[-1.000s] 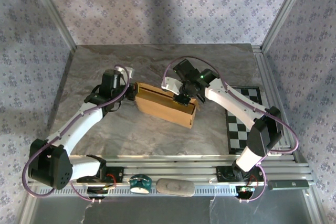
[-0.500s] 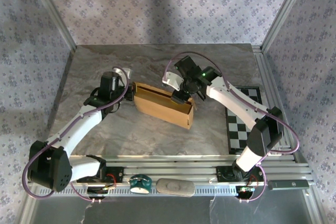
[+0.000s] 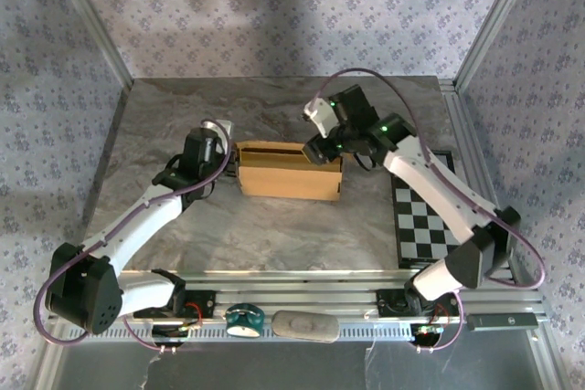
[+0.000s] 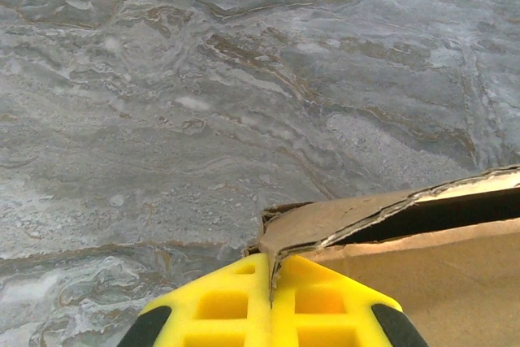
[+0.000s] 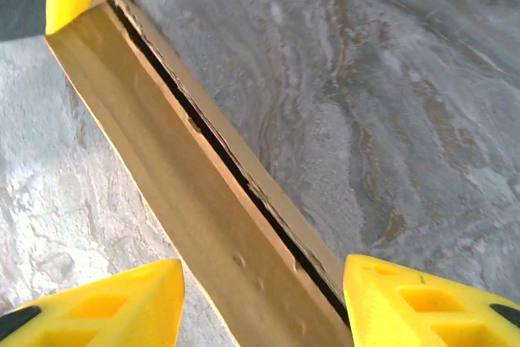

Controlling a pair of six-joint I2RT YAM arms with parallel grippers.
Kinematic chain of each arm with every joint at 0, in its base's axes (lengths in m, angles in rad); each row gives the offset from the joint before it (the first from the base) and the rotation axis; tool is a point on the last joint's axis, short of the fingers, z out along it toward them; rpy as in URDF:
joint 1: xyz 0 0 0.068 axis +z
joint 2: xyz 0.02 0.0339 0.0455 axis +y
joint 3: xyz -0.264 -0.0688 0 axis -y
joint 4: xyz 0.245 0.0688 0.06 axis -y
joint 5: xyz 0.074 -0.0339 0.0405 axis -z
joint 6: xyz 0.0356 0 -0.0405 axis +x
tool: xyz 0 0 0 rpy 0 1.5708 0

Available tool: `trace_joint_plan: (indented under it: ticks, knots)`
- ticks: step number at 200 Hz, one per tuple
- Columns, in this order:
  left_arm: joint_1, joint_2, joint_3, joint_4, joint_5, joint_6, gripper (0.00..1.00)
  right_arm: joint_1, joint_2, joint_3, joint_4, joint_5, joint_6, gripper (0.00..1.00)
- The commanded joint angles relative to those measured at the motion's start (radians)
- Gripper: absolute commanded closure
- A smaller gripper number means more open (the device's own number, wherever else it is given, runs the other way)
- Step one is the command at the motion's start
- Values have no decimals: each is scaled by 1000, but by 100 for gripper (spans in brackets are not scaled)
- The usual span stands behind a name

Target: Fold the paper box

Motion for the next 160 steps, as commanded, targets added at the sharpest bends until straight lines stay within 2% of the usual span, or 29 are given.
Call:
trace_joint_plan:
  ticks: [1, 32, 72, 111, 160]
  knots:
    - [-13, 18, 23, -129, -52, -22, 100, -57, -93, -66, -14, 50, 157, 46]
    - [-23, 33, 44, -140, -69, -22, 100, -184, -125, -109, -11, -38, 161, 54]
    - [-28, 36, 64, -165, -85, -14, 100, -260, -98, -83, -83, -188, 85, 58]
    - [-35, 43, 78, -184, -91, -11, 100, -280, -105, -107, -108, -259, 77, 58]
    - [-42, 56, 92, -188, -93, -4, 100, -289, -28, -76, -125, -243, 23, 60]
